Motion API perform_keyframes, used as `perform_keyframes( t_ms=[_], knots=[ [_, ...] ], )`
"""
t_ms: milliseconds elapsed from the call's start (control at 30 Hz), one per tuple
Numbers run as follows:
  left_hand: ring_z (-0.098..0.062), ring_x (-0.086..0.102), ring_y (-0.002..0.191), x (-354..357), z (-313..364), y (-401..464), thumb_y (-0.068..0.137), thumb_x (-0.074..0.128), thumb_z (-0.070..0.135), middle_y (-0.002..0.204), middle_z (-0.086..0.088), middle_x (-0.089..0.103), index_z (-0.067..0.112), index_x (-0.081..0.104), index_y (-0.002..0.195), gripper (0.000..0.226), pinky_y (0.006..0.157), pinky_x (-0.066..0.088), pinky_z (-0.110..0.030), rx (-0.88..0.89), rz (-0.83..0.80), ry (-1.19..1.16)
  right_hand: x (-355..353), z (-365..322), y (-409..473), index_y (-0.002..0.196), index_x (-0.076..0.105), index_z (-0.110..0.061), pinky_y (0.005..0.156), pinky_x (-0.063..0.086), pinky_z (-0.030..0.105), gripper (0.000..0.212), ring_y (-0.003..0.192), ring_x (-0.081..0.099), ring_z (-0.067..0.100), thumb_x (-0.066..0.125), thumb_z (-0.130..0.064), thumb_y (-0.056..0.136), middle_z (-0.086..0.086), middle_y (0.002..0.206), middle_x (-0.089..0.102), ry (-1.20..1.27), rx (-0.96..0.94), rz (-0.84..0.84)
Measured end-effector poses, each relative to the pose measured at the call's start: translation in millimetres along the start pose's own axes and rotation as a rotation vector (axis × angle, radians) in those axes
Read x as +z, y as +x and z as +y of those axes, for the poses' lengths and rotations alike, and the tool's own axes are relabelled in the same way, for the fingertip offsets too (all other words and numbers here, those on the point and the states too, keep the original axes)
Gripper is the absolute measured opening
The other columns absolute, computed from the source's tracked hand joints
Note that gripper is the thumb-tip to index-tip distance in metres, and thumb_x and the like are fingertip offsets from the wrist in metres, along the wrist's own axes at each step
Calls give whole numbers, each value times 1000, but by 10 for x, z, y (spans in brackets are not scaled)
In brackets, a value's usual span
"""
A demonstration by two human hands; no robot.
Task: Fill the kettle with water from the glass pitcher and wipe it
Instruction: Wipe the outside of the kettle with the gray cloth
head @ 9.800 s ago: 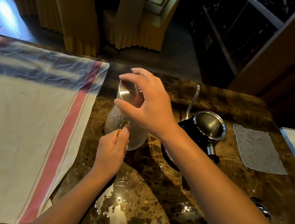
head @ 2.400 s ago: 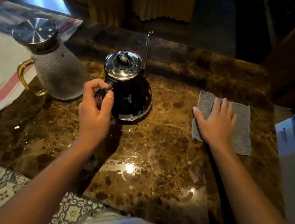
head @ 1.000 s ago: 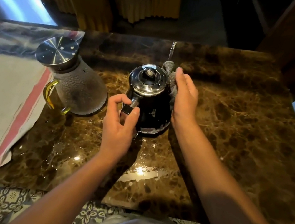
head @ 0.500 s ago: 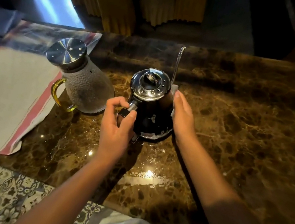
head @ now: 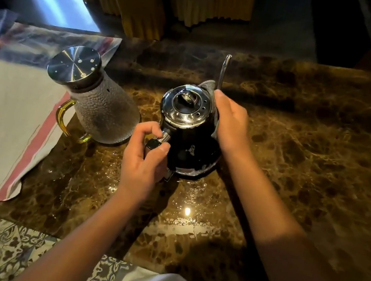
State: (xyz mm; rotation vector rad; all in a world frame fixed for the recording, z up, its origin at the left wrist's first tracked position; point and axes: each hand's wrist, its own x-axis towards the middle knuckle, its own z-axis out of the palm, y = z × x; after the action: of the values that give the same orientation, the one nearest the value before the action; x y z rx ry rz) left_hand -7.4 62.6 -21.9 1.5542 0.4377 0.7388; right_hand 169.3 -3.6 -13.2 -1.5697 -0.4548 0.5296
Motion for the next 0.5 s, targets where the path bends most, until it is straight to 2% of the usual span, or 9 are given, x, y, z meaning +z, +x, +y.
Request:
perform_keyframes(
  t_ms=[67,100,167,233,333,367,400,467,500],
  knots=[
    [-11,32,39,7,-6,1,95,53,27,53,5,38,28,48,105,11,40,27,-22,-4,9,-3,-33,62,147,82,80,-18,83,54,33,36,81,67,4,57,-40,99,-10,79,74,-7,54,-39],
    [-12,32,39,11,-8,-4,95,53,28,53,5,38,29,48,105,11,40,28,-23,-4,13,-1,-51,100,164,81,79,-19,78,53,25,34,76,66,1,56,-32,102,-11,77,73,7,65,-75],
    [-14,33,40,23,-9,-7,96,53,29,54,6,39,34,49,105,11,41,29,-24,9,29,34,-70,121,118,93,77,-20,74,50,11,29,78,68,-7,52,-20,107,-15,80,75,40,59,-121],
    [-15,34,40,43,-9,-21,97,52,30,54,6,40,37,49,105,11,41,30,-26,24,46,81,-92,191,23,110,75,-19,79,48,7,28,90,68,-13,47,-17,110,-19,93,77,85,85,-86],
    [-16,32,40,57,-19,-17,97,52,29,54,5,38,37,50,105,12,41,30,-24,16,55,42,-72,372,-223,142,62,-17,96,46,10,36,121,60,-6,42,-23,112,-16,131,65,117,106,17],
    [-15,32,39,54,-26,-14,97,52,29,54,4,37,36,49,105,11,41,30,-23,16,56,38,-29,434,-318,147,58,-19,103,46,12,38,129,55,-2,43,-26,112,-15,140,60,118,107,69],
    [-16,32,39,51,-32,-15,97,52,28,54,3,37,34,49,106,11,42,31,-23,20,61,50,22,473,-415,148,57,-21,110,47,21,39,134,54,1,44,-28,111,-13,144,59,121,97,129],
    [-17,34,39,61,-33,-16,98,52,29,54,2,38,34,48,106,11,42,32,-24,32,76,77,130,459,-589,146,59,-22,116,48,39,40,137,56,7,47,-27,109,-6,145,63,143,39,222],
    [-16,34,39,73,-32,-14,97,52,30,54,2,39,34,48,107,11,41,32,-24,33,77,80,165,425,-650,145,60,-22,116,48,41,39,138,55,6,48,-24,108,-6,145,64,149,0,251]
  ],
)
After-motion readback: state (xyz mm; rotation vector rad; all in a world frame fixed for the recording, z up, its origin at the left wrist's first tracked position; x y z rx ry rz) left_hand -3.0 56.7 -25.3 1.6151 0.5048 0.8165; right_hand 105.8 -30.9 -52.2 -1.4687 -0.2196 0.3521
